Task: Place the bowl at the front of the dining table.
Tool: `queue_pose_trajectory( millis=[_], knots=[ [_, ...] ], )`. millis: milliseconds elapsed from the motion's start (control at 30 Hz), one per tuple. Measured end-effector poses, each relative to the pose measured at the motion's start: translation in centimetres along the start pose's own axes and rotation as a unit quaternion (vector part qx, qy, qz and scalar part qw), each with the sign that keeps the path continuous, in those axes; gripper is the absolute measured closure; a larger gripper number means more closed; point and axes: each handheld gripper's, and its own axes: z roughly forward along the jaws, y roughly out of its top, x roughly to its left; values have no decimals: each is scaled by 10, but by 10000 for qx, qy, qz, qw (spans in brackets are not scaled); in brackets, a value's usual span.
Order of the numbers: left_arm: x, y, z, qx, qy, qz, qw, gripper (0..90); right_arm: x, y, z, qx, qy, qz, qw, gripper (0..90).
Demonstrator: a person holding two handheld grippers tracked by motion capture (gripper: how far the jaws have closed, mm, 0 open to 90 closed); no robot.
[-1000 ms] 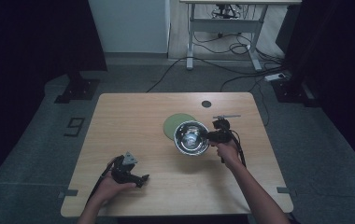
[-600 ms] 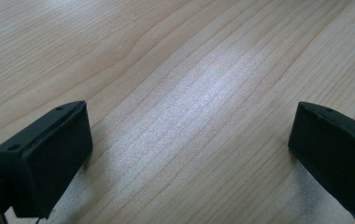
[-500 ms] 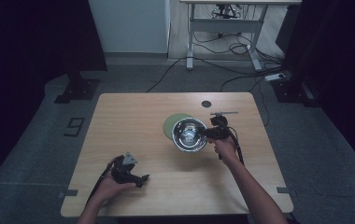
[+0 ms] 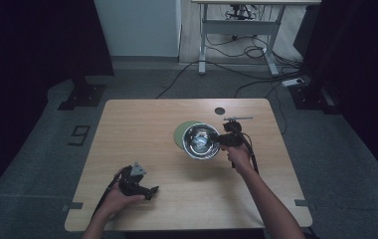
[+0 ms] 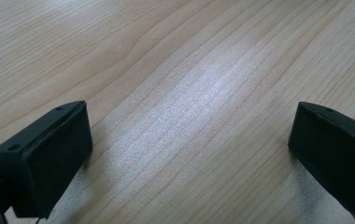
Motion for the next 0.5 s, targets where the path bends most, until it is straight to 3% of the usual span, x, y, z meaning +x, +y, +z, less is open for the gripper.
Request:
queue_pose_trajectory(
  millis=[500],
  knots=[
    [0,0,0,0,-3,3,10000,0,1,9,0,-95,-23,49,9999,870]
  ],
)
